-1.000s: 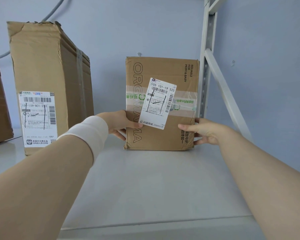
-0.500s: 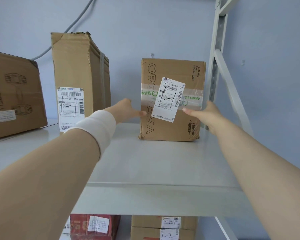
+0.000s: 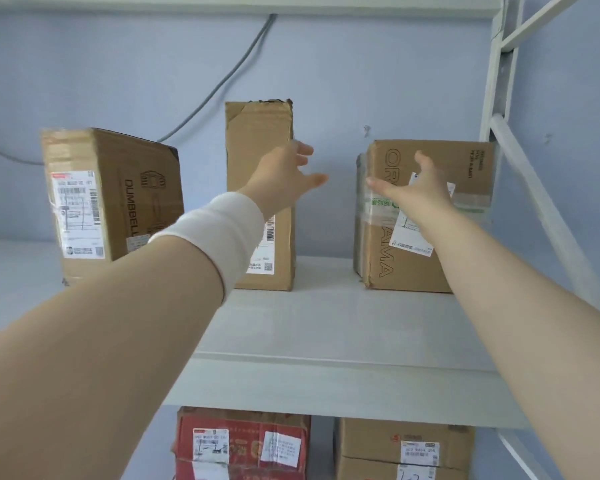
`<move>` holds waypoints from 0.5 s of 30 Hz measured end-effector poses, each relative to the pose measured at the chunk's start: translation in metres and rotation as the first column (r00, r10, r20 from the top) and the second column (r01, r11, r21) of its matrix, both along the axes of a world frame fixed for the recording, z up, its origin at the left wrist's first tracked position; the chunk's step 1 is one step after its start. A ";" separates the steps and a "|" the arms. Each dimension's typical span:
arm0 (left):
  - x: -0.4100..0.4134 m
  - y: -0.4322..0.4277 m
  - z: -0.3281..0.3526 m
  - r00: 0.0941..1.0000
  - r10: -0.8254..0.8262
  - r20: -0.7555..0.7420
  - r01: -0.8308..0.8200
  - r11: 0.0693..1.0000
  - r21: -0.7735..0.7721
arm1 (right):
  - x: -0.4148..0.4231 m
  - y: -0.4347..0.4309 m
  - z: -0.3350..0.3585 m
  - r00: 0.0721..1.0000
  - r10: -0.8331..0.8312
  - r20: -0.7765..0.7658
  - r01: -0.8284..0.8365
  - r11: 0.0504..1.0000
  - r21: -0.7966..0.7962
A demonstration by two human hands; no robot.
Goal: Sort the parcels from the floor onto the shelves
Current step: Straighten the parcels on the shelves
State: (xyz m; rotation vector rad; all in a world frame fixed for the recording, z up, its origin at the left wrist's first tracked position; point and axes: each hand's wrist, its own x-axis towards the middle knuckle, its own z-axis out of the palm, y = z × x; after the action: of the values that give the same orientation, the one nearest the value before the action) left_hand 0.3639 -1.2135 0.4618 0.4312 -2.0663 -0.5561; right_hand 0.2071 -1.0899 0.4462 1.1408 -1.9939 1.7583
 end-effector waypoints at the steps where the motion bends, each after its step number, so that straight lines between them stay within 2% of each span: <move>1: 0.012 -0.007 0.003 0.999 -0.008 -0.051 0.007 1.000 -0.007 | 0.011 -0.010 0.001 1.000 0.012 0.000 -0.012 1.000 0.000; 5: 0.056 -0.041 0.000 0.979 -0.053 -0.197 0.050 0.999 -0.019 | 0.044 -0.053 -0.008 0.998 0.052 0.038 -0.052 0.999 -0.005; 9: 0.070 -0.071 -0.016 0.955 -0.075 -0.288 0.113 0.986 0.119 | 0.058 -0.083 -0.028 0.986 0.104 0.128 -0.113 0.991 0.065; 11: 0.064 -0.082 -0.026 0.962 -0.079 -0.260 0.137 0.968 0.213 | 0.058 -0.093 -0.036 0.978 0.108 0.177 -0.129 0.985 0.116; 15: 0.050 -0.108 -0.049 0.991 -0.084 -0.106 0.119 0.912 0.392 | 0.056 -0.111 -0.055 0.963 0.117 0.242 -0.192 0.930 0.313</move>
State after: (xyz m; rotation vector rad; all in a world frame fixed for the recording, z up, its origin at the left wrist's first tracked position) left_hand 0.4140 -1.3214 0.4126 0.5250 -1.8967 -1.0501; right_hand 0.2635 -1.2009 0.3915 1.2837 -2.4719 1.7285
